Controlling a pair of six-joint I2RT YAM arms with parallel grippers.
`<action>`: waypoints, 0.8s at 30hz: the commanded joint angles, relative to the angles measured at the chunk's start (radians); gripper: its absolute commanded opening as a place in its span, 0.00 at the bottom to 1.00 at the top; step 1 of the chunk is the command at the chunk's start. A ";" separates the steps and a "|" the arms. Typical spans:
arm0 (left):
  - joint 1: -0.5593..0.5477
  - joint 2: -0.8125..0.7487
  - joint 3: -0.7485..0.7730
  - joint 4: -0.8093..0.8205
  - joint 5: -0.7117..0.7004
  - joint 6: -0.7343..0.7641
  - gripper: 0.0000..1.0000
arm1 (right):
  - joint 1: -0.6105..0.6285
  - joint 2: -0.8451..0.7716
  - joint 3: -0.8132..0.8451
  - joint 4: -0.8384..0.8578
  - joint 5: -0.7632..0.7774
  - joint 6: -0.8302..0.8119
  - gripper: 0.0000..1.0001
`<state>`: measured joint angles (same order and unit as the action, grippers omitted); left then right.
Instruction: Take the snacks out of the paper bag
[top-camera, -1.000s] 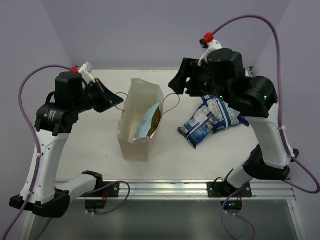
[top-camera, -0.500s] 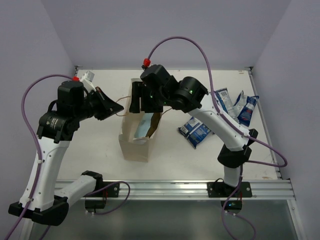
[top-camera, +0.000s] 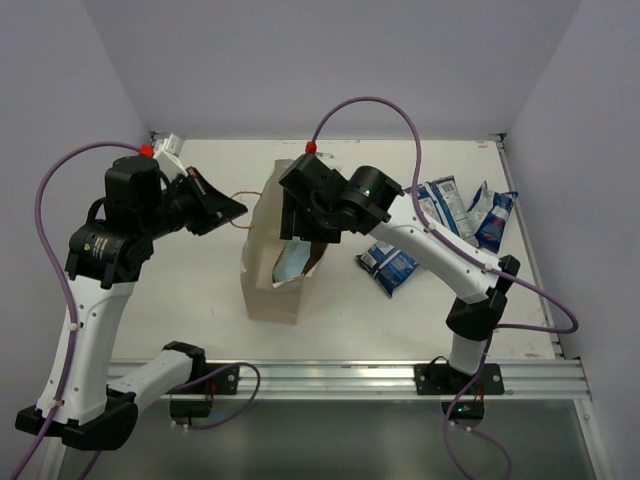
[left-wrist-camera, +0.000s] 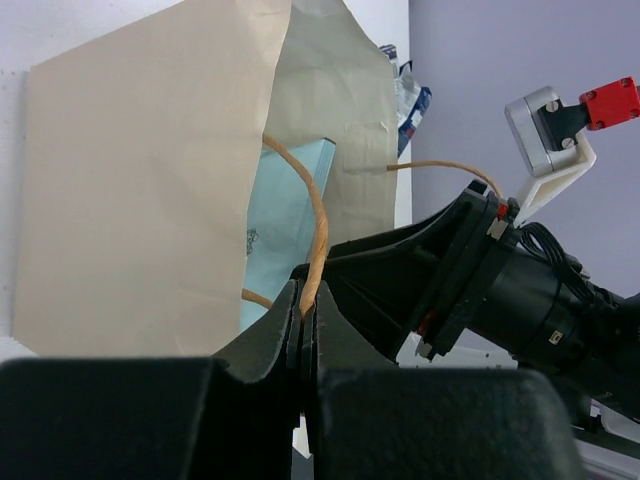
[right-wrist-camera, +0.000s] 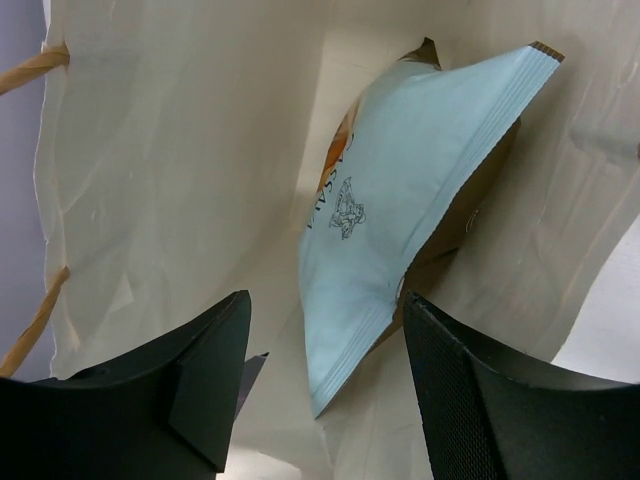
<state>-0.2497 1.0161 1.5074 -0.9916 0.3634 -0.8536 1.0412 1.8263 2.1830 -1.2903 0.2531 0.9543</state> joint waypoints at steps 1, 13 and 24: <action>0.004 -0.008 0.030 0.018 0.023 -0.001 0.00 | -0.009 -0.015 -0.005 -0.010 0.069 0.070 0.65; 0.004 -0.011 0.027 0.005 0.040 0.018 0.00 | -0.040 0.004 -0.111 -0.049 0.153 0.110 0.65; 0.004 -0.005 0.020 -0.004 0.049 0.037 0.00 | -0.047 0.054 -0.098 -0.006 0.175 0.061 0.36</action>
<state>-0.2497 1.0161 1.5074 -0.9962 0.3935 -0.8440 0.9997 1.8721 2.0594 -1.3132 0.3813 1.0206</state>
